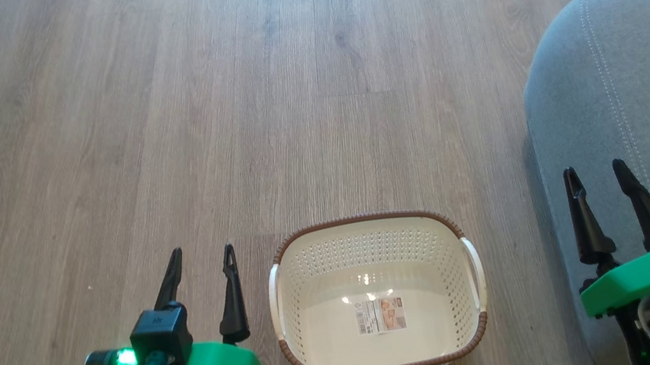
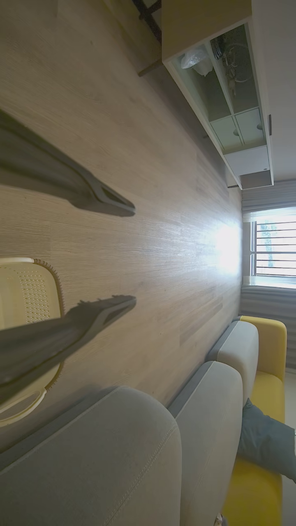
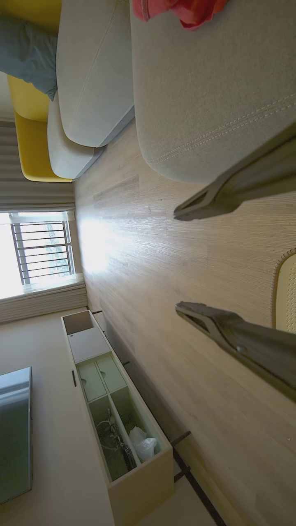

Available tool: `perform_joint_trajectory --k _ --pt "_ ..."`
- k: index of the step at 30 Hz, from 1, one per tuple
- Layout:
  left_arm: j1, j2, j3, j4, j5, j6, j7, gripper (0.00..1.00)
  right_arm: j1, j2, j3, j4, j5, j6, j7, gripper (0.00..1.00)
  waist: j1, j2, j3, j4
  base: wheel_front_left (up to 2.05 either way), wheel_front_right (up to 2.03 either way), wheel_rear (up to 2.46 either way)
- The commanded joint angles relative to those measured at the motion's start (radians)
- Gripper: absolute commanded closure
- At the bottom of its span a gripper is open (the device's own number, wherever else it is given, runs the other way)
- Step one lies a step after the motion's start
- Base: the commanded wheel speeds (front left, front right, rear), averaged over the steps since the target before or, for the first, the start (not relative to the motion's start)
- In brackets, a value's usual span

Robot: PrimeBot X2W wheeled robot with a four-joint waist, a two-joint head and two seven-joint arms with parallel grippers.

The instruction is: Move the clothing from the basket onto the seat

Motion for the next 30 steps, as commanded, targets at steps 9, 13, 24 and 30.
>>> perform_joint_trajectory --k 9,13,24,30 --pt "-0.043 -0.002 0.031 -0.034 -0.007 -0.007 -0.005 0.00 -0.033 -0.012 0.021 -0.024 -0.001 0.007 -0.007 0.00 0.0000 -0.0001 0.009 -0.001 0.00 0.00 0.00" --pt "-0.042 -0.002 0.032 -0.027 -0.025 -0.015 -0.005 0.00 -0.036 -0.013 0.021 -0.024 0.000 0.007 -0.007 0.00 0.0000 -0.0001 0.010 -0.003 0.00 0.00 0.00" --pt "-0.042 -0.002 0.035 -0.013 -0.046 -0.027 -0.005 0.00 -0.037 -0.017 0.027 -0.020 0.003 0.007 -0.007 0.00 0.0000 -0.0001 0.004 -0.006 0.00 0.00 0.00" --pt "-0.040 -0.002 0.034 -0.011 -0.060 -0.028 -0.005 0.00 -0.038 -0.021 0.028 -0.020 0.004 0.007 -0.007 0.00 0.0000 -0.0001 0.001 -0.008 0.00 0.00 0.00"
